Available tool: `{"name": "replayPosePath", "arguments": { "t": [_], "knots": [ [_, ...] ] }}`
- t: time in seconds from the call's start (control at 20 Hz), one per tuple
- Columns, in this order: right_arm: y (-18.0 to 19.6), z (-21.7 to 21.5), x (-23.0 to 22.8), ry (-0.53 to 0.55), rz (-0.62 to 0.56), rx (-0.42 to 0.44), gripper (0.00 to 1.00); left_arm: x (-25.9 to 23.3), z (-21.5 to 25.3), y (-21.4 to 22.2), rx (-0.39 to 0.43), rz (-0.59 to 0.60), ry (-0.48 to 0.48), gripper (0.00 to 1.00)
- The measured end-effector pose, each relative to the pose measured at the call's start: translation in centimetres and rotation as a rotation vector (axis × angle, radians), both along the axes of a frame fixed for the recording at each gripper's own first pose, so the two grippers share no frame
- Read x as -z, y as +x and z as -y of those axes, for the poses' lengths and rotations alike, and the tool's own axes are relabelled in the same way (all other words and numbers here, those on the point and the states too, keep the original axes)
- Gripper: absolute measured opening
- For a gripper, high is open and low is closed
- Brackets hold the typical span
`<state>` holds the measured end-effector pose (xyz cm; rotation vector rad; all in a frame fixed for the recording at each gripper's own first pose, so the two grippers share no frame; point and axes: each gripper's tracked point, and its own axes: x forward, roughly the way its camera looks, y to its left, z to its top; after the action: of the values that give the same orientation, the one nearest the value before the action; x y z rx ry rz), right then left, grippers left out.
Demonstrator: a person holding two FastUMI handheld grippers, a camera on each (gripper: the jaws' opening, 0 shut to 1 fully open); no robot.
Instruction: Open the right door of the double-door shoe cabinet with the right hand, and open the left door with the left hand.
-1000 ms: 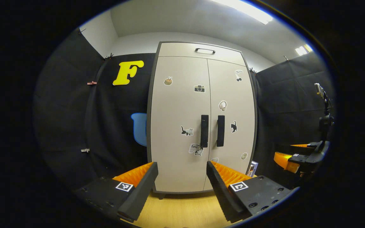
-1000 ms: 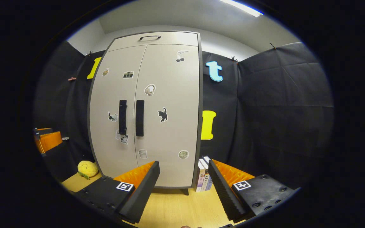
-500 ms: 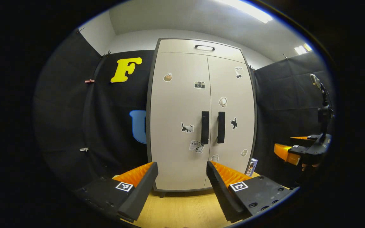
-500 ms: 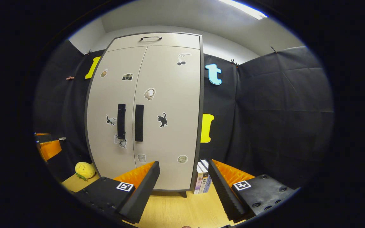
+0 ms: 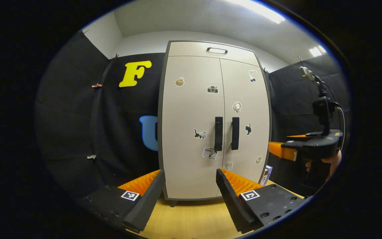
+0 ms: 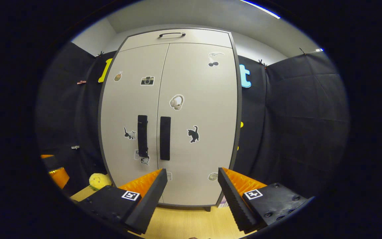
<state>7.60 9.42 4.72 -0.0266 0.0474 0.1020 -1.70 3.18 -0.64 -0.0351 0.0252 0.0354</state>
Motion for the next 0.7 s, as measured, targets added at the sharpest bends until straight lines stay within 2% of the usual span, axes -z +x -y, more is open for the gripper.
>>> {"name": "replayPosePath", "arguments": {
  "t": [0.3,0.7],
  "knots": [
    [6.7,-3.9,-2.8,0.058,0.012,-0.017,0.97,-0.6,-0.9,0.2,-0.023,0.012,-0.006,0.95],
    [13.3,-7.1,-1.1,0.074,-0.065,-0.024,0.98,1.6,-2.8,-0.2,-0.085,-0.046,0.0,0.95]
  ]
}}
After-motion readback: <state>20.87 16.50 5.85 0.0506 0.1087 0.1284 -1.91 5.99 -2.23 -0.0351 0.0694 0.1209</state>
